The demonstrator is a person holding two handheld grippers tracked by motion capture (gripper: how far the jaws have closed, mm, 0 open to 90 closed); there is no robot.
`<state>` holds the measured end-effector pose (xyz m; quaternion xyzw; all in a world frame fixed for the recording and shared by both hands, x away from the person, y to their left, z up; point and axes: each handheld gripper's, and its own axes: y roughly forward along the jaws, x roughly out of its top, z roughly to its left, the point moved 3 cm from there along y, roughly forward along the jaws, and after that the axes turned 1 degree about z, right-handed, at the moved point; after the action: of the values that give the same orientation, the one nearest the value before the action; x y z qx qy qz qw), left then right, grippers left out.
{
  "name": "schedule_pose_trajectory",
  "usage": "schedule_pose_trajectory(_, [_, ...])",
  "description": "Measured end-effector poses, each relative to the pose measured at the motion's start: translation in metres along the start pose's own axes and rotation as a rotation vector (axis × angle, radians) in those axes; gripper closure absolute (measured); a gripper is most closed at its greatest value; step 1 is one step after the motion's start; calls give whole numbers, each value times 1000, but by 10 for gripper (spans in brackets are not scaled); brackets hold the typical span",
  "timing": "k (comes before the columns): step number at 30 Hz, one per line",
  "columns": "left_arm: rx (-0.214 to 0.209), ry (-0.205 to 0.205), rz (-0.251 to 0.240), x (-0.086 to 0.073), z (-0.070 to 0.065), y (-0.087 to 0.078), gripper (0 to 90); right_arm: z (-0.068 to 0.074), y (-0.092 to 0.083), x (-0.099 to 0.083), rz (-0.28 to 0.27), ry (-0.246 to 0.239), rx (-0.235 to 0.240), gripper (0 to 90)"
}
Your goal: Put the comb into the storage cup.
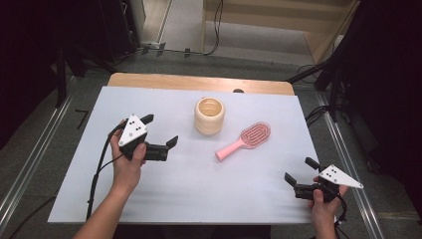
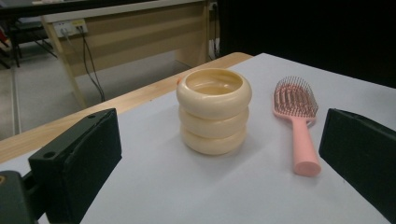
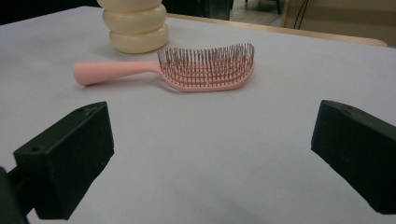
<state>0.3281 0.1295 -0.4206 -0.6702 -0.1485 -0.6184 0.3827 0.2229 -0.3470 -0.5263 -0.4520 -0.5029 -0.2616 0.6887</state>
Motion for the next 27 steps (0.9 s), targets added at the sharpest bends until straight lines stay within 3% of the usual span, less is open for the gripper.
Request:
schedule_pose_trajectory(9, [-36, -6, 6, 5, -10, 18, 0, 0, 0, 0, 2, -6, 5, 0])
schedule_pose_trajectory(17, [-63, 13, 20, 11, -20, 34, 0, 0, 1, 0, 7, -9, 11, 0])
schedule_pose_trajectory(27, [-109, 42, 47, 17, -42, 62, 0, -1, 0, 0, 7, 5, 24, 0])
